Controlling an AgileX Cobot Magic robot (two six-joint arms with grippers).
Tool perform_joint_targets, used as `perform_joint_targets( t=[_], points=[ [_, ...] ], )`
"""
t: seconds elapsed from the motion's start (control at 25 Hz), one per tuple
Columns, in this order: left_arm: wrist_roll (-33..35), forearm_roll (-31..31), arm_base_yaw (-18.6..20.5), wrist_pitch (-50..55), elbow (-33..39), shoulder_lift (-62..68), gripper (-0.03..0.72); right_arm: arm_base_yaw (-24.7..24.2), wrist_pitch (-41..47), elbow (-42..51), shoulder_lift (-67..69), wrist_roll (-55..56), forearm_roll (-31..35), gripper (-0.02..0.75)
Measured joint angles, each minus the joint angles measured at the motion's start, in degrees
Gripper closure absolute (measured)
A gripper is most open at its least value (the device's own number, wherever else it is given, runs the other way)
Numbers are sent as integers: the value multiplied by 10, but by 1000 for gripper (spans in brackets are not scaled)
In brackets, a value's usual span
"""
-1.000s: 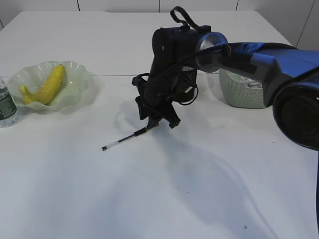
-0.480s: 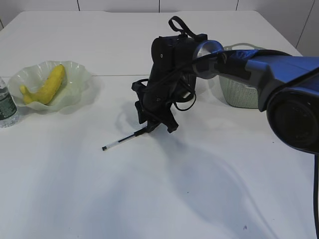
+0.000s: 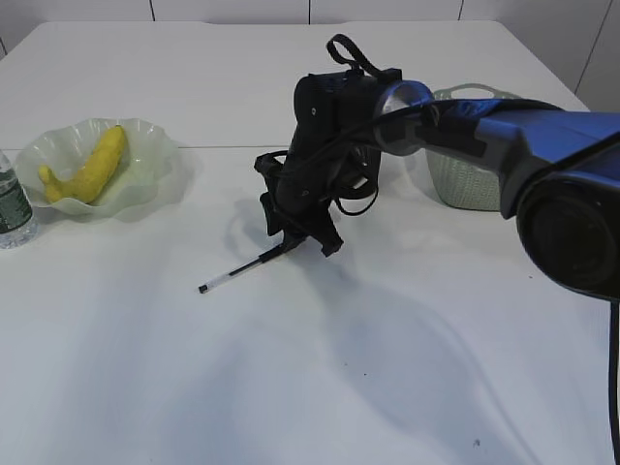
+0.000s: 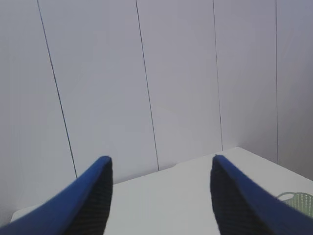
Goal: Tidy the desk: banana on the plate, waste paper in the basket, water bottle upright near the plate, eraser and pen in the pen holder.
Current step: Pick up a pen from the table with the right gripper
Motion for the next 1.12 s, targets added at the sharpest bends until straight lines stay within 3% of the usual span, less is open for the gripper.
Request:
perform_joint_targets(
  t=[1.12],
  points=[
    [-1,0,0,1,0,0,245,0,43,0,3,2,-19,486]
  ],
)
